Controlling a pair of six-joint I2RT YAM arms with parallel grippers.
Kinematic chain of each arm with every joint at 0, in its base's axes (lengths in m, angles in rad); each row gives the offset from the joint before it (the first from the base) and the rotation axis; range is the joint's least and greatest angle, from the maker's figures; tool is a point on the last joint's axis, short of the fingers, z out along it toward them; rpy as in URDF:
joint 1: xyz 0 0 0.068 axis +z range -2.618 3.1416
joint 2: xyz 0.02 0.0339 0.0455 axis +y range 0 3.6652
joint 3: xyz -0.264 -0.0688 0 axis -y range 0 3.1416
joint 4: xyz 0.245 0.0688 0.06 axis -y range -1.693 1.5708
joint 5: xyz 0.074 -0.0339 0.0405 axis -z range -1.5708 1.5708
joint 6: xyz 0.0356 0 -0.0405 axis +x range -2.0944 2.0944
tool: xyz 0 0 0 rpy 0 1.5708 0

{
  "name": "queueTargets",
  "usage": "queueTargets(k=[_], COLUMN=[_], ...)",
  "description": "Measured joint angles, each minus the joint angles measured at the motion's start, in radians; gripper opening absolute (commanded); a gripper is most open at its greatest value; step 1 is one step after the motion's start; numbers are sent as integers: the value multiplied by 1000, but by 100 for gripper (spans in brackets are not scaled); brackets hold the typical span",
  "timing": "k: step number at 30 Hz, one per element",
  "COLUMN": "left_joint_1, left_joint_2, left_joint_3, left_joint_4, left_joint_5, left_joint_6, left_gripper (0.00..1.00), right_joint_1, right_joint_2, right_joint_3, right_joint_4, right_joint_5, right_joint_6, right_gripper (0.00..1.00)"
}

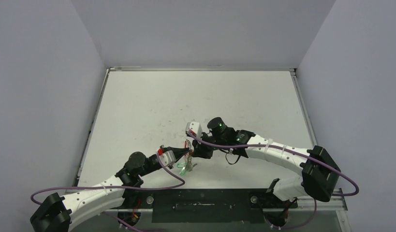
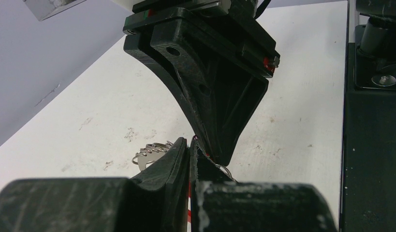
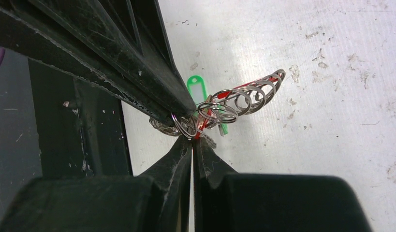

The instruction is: Put the keys on the keyring

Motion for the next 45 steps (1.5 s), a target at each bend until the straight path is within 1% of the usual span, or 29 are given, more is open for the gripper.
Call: queueTargets(k=[3,4,6,9,11,12,17,21,26,31,34,35,36,38,41,45], left_joint_1=[0,0,0,0,0,0,0,0,0,0,0,0,0,0,0,0], left_joint_2=[2,2,2,2,0,-1,-5,-8,-16,-18,-19,-19,-19,-19,-19,-20], left_joint_3=[-1,-1,-1,-1,-1,-1,-1,-1,-1,-1,-1,-1,-1,-1,-1,-1], left_joint_4=[9,10,13,17,23,25,28,28,28,28,28,28,28,28,28,27], left_joint_5=[0,0,0,1,2,2,6,9,13,14,14,14,14,15,17,18], left_joint_6=[-2,-3,-3,-4,-6,-8,-10,-10,-11,-12,-16,-17,-17,-17,-18,-18], left_gripper=[0,0,0,0,0,0,0,0,0,0,0,0,0,0,0,0], right_joint_1=[0,0,0,0,-4,-9,-58,-95,-100,-98,-90,-79,-79,-74,-72,-72], right_joint_2=[0,0,0,-3,-19,-36,-162,-232,-248,-240,-214,-175,-175,-154,-119,-109], right_joint_3=[0,1,0,0,-10,-21,-106,-156,-179,-185,-185,-185,-185,-183,-180,-180], right_joint_4=[5,6,8,10,19,30,105,179,244,291,314,322,322,331,346,377], right_joint_5=[0,-1,-1,2,6,8,-13,-52,-130,-206,-232,-243,-243,-245,-244,-243], right_joint_6=[0,0,0,3,6,5,-7,-49,-122,-166,-179,-182,-182,-182,-176,-156], right_gripper=[0,2,14,39,48,50,54,54,50,40,32,27,25,22,22,11])
